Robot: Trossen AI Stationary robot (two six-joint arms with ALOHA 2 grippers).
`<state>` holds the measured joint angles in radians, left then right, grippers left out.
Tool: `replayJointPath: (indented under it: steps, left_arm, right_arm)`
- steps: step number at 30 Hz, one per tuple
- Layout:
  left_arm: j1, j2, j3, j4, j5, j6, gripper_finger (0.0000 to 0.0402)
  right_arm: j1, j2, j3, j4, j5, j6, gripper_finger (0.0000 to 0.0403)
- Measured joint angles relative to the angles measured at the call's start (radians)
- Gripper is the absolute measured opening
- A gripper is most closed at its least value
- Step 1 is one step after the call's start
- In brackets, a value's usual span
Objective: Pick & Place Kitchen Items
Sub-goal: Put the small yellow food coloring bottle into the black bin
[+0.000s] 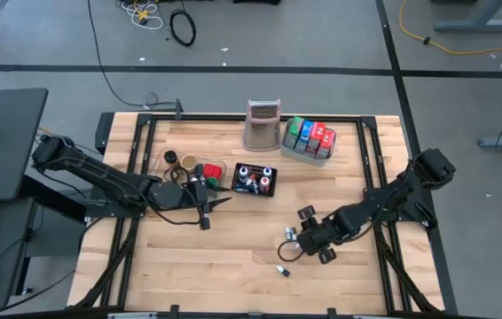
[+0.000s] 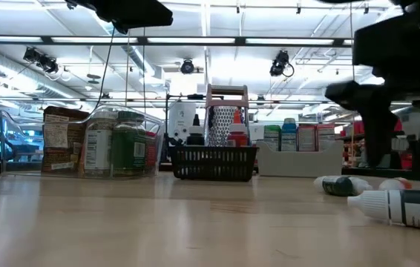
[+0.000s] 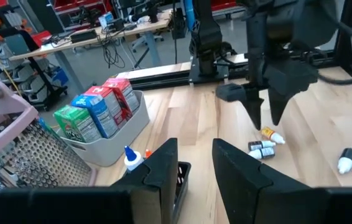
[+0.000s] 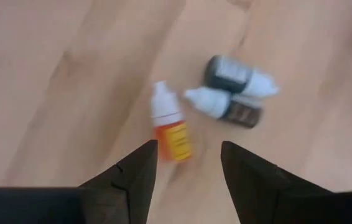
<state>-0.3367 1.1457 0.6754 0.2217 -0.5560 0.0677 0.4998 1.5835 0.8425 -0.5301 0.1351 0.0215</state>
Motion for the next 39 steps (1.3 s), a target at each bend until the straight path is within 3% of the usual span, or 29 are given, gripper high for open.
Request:
replayJointPath:
  steps: [3,7,16,23,39]
  left_arm:
    - [0.0,0.0,0.0,-0.003,0.0,-0.01,0.011]
    - [0.0,0.0,0.0,-0.003,0.0,-0.017,0.011]
    - [0.0,0.0,0.0,0.0,0.001,-0.019,0.011]
    - [0.0,0.001,0.0,0.003,0.001,-0.018,0.011]
    - [0.0,0.001,0.0,0.011,0.001,-0.011,0.011]
  right_arm:
    - [0.019,0.0,0.0,0.02,0.08,-0.02,0.019]
    - [0.021,0.002,0.0,0.049,0.015,-0.004,0.019]
    - [0.025,0.057,-0.001,0.116,-0.02,-0.003,0.019]
    - [0.028,0.1,0.001,0.105,0.019,-0.038,0.0189]
    - [0.007,0.1,-0.002,0.173,-0.005,-0.058,0.0099]
